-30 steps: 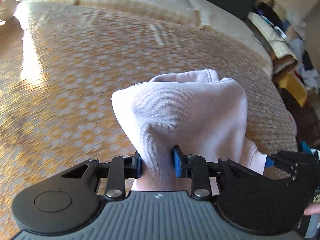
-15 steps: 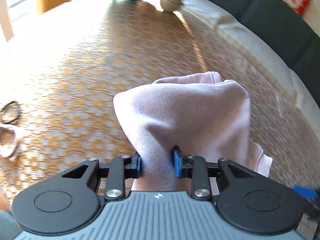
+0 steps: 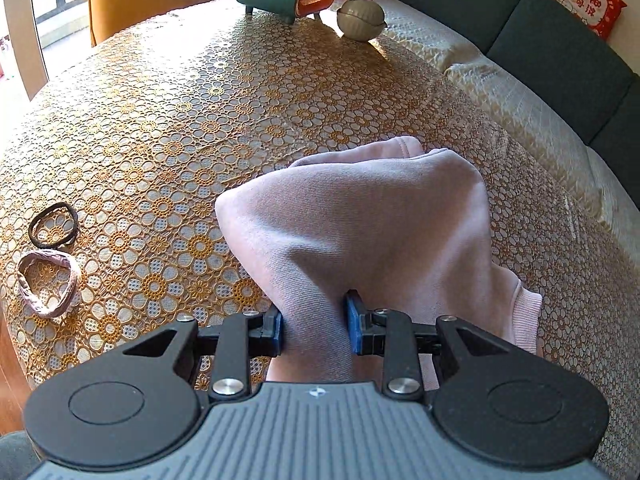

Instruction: Fold clothes

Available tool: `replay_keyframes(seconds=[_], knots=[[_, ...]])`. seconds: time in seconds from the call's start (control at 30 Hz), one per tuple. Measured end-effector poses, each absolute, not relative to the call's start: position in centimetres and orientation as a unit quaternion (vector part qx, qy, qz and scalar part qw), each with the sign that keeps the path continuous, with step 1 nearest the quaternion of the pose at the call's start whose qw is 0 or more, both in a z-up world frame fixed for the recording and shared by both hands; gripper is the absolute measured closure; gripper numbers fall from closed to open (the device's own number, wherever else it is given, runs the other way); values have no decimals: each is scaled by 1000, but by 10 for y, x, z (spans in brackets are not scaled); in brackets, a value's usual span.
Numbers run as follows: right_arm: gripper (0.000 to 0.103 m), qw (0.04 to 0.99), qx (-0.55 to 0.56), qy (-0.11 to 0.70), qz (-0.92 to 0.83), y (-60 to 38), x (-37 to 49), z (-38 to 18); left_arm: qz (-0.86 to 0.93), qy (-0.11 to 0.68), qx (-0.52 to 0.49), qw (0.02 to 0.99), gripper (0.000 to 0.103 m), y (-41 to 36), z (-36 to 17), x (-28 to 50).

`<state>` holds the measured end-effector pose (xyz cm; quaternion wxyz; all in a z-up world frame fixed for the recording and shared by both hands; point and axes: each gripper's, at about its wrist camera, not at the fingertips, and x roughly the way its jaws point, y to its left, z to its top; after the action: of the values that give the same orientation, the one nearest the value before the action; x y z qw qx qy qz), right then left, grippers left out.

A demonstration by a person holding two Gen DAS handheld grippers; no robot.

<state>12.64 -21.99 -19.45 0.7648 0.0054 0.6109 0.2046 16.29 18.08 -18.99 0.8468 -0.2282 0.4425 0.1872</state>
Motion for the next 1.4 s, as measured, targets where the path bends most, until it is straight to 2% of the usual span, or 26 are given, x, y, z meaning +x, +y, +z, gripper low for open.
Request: replay_keyframes(seconds=[0.33,0.87,1.03,1.2,1.3,1.37,1.4], knots=[[0,786,-4,586,198,-214,138,-185,159,446,-206,857,75,170,-182,145],[0,798,-108,568,171,-232,257,-169,107,473,-196,852,75,119,-180,96],[0,796,-99,569,182,-233,245,-173,100,479,-198,849,75,118,-183,96],[0,800,-2,565,202,-254,226,-152,70,492,-201,844,74,131,-178,96],[0,802,56,559,202,-270,211,-145,42,501,-194,842,69,142,-171,91],[0,797,94,564,194,-286,199,-145,21,506,-170,845,51,148,-163,85],[0,796,110,565,188,-295,192,-146,10,508,-157,847,49,152,-159,83]])
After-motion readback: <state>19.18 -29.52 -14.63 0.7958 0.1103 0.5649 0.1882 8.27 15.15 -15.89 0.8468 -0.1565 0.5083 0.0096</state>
